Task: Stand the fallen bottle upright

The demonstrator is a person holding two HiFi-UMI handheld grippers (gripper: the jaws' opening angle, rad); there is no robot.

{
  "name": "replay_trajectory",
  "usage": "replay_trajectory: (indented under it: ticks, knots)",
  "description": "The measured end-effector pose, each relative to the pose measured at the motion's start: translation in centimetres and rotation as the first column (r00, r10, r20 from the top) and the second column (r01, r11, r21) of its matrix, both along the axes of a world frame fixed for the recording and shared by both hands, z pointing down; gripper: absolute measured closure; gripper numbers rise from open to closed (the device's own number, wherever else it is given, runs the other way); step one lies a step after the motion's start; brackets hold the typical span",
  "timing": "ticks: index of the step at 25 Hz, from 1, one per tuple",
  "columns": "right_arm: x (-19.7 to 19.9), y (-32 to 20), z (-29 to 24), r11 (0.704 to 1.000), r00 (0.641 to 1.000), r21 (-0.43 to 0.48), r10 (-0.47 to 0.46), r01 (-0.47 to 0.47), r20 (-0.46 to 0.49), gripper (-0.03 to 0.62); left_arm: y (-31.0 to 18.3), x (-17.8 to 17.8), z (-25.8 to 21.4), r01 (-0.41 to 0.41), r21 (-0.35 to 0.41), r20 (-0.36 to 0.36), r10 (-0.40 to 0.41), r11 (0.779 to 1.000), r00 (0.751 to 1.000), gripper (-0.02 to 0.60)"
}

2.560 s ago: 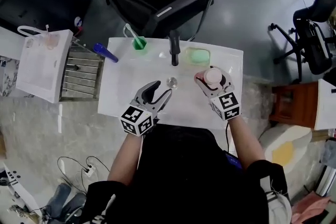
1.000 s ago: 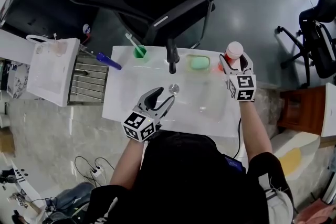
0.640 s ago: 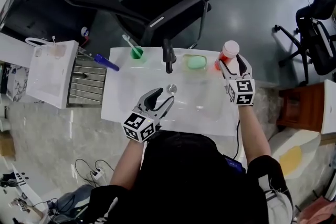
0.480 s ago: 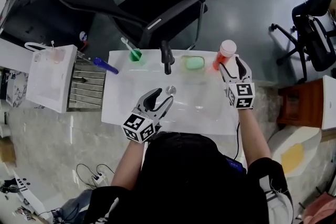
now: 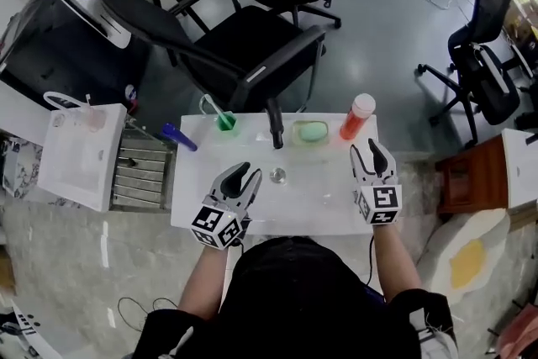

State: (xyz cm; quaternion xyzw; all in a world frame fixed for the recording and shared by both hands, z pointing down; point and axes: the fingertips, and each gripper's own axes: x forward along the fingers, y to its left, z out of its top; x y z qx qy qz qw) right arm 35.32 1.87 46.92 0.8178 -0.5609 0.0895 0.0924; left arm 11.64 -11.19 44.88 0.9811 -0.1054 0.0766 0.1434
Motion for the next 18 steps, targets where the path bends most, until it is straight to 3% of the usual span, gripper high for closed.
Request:
replay_trajectory:
  ticks: [5, 18]
  knots:
    - [-3.6, -1.5, -2.9, 0.996, 0.999, 0.083, -0.028, 0.025, 0.037, 0.428, -2.2, -1.4, -2.1, 0.042, 0.030, -0.049, -0.040, 0.999, 0.998, 0.481]
    - [-9.2, -4.0, -5.6, 0.971, 0.989, 0.230, -0.099, 0.071, 0.113, 0.559, -5.0, -5.1, -4.5, 0.103, 0.095, -0.082, -0.096, 0.990, 0.992, 0.525]
